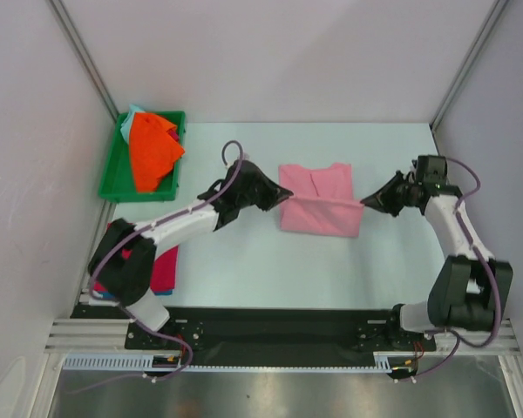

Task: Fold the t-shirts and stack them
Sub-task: Fold the tshirt

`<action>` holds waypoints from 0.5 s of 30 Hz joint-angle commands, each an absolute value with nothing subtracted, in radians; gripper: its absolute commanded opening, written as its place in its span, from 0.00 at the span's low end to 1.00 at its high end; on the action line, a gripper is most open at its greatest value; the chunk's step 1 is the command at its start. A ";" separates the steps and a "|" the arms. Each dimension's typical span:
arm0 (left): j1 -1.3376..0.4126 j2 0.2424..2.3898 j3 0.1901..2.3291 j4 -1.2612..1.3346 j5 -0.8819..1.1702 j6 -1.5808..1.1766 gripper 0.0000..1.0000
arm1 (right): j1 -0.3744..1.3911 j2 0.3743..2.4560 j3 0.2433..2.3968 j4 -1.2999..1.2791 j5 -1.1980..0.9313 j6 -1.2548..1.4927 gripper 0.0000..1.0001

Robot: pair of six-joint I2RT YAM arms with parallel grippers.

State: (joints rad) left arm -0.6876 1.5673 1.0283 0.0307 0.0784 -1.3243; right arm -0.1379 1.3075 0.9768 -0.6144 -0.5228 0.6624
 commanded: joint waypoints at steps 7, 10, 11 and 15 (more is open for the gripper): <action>-0.517 1.928 1.382 0.181 0.325 -1.250 0.00 | -0.129 1.780 1.383 -0.431 -0.598 0.696 0.00; -0.491 1.989 1.411 0.250 0.334 -1.279 0.00 | -0.124 1.864 1.486 -0.416 -0.630 0.703 0.00; -0.479 2.000 1.416 0.259 0.334 -1.285 0.00 | -0.124 1.888 1.515 -0.417 -0.637 0.703 0.00; -0.450 2.040 1.424 0.276 0.342 -1.310 0.00 | -0.118 2.023 1.643 -0.442 -0.666 0.690 0.00</action>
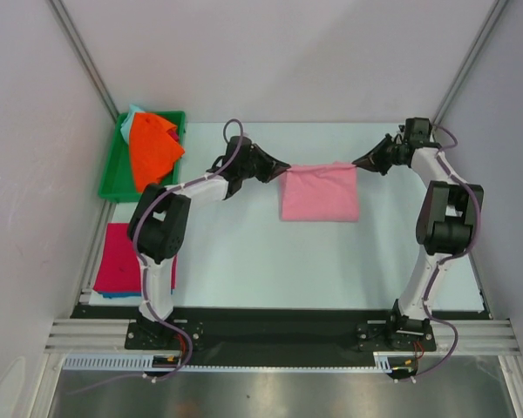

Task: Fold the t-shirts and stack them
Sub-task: Fold the tshirt

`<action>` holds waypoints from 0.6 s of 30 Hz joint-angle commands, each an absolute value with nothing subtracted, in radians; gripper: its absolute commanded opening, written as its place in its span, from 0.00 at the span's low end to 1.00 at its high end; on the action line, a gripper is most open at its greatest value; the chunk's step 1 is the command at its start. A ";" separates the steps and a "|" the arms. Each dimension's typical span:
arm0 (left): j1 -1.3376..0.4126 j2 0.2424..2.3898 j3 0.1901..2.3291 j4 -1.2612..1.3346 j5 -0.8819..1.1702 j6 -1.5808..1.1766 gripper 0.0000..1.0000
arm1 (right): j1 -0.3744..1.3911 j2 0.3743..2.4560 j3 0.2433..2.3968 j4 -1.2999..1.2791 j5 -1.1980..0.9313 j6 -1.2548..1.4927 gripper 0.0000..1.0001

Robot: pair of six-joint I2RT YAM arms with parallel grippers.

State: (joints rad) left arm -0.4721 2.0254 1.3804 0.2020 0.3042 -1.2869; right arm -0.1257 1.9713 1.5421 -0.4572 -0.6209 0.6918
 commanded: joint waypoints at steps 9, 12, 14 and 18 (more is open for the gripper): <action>-0.417 2.143 1.468 0.318 0.354 -1.354 0.00 | -0.115 2.183 1.756 -0.423 -0.713 0.721 0.00; -0.416 2.178 1.500 0.316 0.351 -1.362 0.00 | -0.115 2.230 1.808 -0.426 -0.716 0.724 0.00; -0.414 2.200 1.532 0.313 0.356 -1.370 0.00 | -0.115 2.265 1.853 -0.437 -0.718 0.721 0.00; -0.408 2.232 1.558 0.318 0.353 -1.390 0.00 | -0.115 2.313 1.907 -0.452 -0.719 0.726 0.00</action>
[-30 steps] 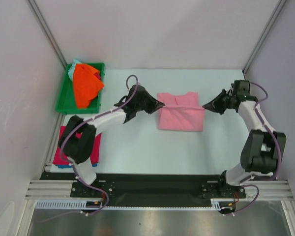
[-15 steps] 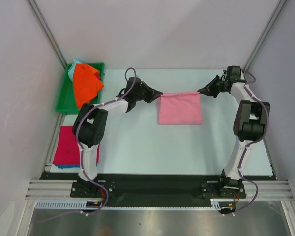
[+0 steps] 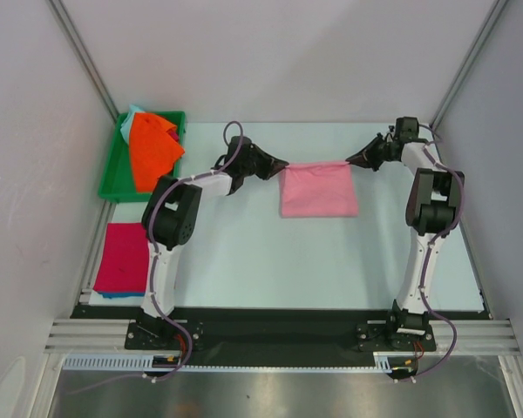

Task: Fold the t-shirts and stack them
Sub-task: Fold the tshirt

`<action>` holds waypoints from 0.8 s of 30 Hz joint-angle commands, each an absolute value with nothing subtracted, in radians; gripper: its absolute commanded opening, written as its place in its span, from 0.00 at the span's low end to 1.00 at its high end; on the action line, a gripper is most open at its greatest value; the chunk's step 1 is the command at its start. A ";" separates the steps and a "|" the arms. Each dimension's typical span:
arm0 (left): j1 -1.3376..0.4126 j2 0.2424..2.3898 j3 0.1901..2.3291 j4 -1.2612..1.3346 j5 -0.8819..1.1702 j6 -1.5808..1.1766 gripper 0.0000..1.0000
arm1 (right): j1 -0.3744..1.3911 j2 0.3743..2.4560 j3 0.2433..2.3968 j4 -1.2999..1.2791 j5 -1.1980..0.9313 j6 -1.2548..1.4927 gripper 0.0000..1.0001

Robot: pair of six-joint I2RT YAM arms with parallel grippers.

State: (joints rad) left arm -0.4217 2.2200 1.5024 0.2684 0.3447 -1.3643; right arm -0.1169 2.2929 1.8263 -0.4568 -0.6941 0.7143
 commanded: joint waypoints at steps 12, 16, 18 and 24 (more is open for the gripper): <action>-0.379 2.371 1.701 0.191 0.363 -1.329 0.22 | -0.118 2.453 2.058 -0.453 -0.732 0.732 0.22; -0.364 2.476 2.062 -0.144 0.327 -1.073 0.33 | -0.162 2.575 2.202 -0.468 -0.733 0.704 0.31; -0.359 2.502 2.172 -0.247 0.301 -0.933 0.41 | -0.199 2.606 2.316 -0.491 -0.759 0.706 0.33; -0.351 2.384 2.115 -0.271 0.333 -0.792 0.60 | -0.241 2.521 2.288 -0.523 -0.813 0.657 0.36</action>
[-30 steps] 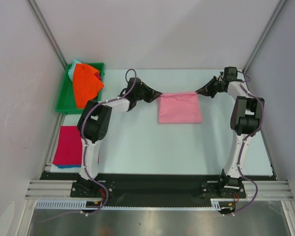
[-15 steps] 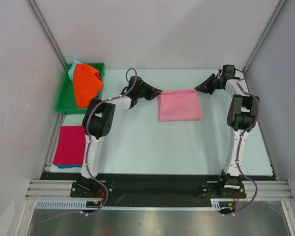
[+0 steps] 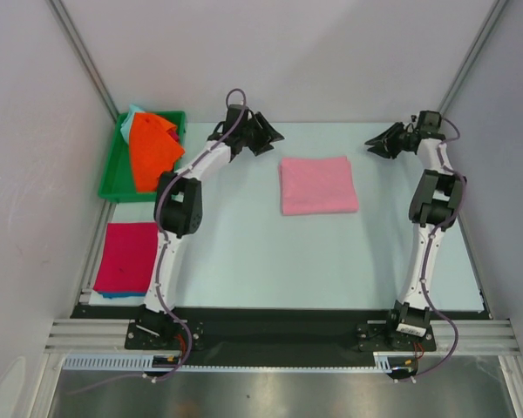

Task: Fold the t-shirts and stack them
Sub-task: Fold the tshirt

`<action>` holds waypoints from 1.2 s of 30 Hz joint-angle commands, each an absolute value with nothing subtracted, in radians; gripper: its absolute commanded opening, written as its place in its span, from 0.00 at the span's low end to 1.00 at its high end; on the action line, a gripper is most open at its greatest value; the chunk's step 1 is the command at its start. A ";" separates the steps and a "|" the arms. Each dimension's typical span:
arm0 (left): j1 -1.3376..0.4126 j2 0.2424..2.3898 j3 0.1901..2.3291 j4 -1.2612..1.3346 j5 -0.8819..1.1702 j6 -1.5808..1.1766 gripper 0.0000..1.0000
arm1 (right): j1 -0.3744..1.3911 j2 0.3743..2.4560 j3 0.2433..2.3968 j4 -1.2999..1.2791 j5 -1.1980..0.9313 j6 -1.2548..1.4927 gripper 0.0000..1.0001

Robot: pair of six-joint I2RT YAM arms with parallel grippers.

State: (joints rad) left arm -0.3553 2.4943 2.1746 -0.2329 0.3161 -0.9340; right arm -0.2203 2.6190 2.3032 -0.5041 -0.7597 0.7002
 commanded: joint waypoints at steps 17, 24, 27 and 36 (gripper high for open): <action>-0.471 2.373 1.770 0.376 0.517 -1.092 0.41 | -0.051 2.341 1.669 0.257 -0.787 1.061 0.20; -0.440 2.541 1.834 0.452 0.445 -1.130 0.40 | -0.043 2.474 1.664 0.386 -0.732 1.120 0.11; -0.419 2.598 1.858 0.494 0.433 -1.181 0.40 | -0.064 2.508 1.652 0.414 -0.716 1.109 0.11; -0.350 2.671 1.905 0.511 0.446 -1.238 0.40 | -0.161 2.614 1.773 0.333 -0.719 1.059 0.12</action>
State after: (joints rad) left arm -0.3809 2.6423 1.8671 0.5148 0.4793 -1.2362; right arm -0.1078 2.5523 1.7142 0.3908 -0.7746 1.1213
